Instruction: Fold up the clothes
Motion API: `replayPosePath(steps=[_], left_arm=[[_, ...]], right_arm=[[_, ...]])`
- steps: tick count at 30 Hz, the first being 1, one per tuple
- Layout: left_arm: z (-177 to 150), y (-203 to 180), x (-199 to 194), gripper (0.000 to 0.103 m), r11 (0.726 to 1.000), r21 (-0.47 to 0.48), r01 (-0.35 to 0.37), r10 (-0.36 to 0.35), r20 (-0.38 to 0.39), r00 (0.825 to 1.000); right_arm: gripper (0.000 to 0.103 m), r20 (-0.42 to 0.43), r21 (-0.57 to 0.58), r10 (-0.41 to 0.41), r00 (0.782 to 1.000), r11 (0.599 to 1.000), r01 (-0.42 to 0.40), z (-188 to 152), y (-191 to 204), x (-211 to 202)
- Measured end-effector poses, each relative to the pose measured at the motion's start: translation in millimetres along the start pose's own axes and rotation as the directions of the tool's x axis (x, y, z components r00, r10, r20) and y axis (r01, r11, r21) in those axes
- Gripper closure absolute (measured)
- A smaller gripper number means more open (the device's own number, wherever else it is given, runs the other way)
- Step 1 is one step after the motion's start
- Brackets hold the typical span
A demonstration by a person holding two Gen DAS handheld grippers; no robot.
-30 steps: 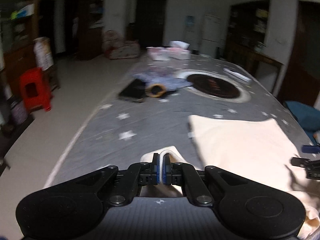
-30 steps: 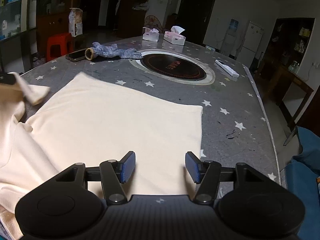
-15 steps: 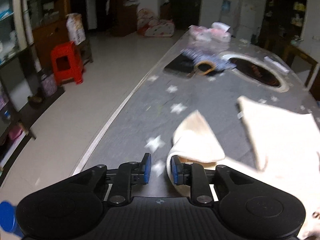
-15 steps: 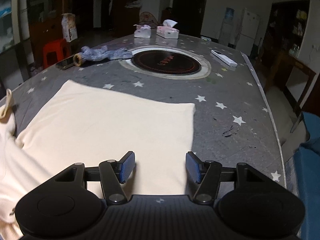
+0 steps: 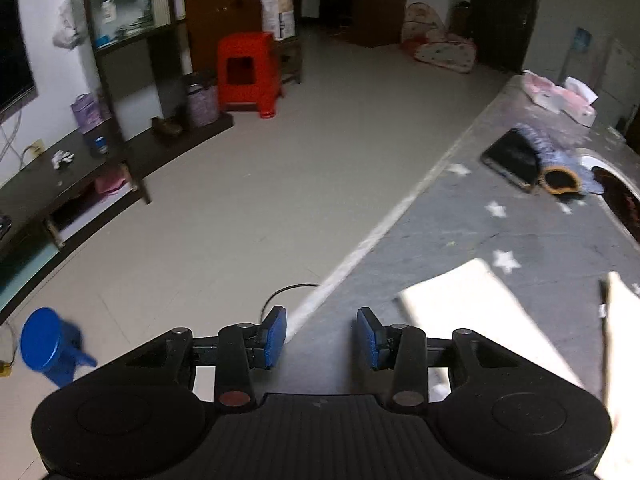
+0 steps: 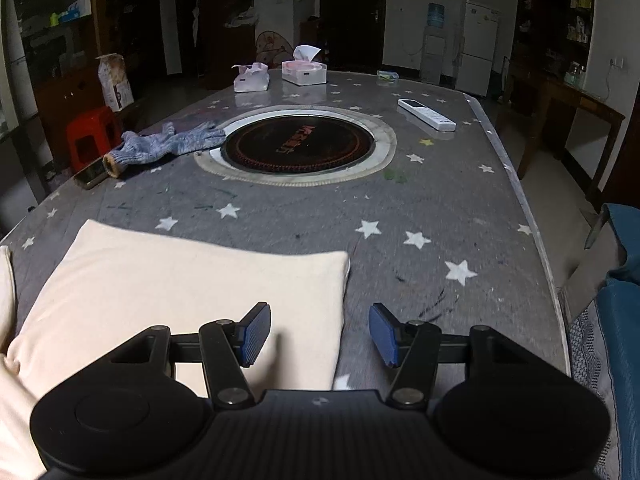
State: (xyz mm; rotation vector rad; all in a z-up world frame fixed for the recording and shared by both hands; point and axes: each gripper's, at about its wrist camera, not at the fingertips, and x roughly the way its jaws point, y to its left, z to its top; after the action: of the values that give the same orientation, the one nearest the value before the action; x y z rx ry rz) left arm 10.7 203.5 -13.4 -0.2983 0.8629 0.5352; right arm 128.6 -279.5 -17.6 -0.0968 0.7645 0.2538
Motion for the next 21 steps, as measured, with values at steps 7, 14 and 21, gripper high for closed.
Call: replayPosePath(steps=[7, 14, 21], left_arm=[[1.9, -60.0, -17.4, 0.061, 0.94, 0.174, 0.293, -0.299, 0.011, 0.954], [9.7, -155.4, -0.7, 0.061, 0.806, 0.378, 0.456, -0.465, -0.072, 0.882], [9.9, -208.1, 23.7, 0.063, 0.729, 0.485, 0.482, -0.477, -0.144, 0.867]], right_arm=[[0.055, -0.021, 0.047, 0.026, 0.999, 0.999, -0.025, 11.6, -8.2, 23.4], [0.072, -0.048, 0.056, 0.058, 0.997, 0.997, -0.055, 16.0, -11.5, 38.3], [0.073, -0.058, 0.068, 0.074, 0.996, 0.995, -0.07, 18.3, -15.5, 49.3]])
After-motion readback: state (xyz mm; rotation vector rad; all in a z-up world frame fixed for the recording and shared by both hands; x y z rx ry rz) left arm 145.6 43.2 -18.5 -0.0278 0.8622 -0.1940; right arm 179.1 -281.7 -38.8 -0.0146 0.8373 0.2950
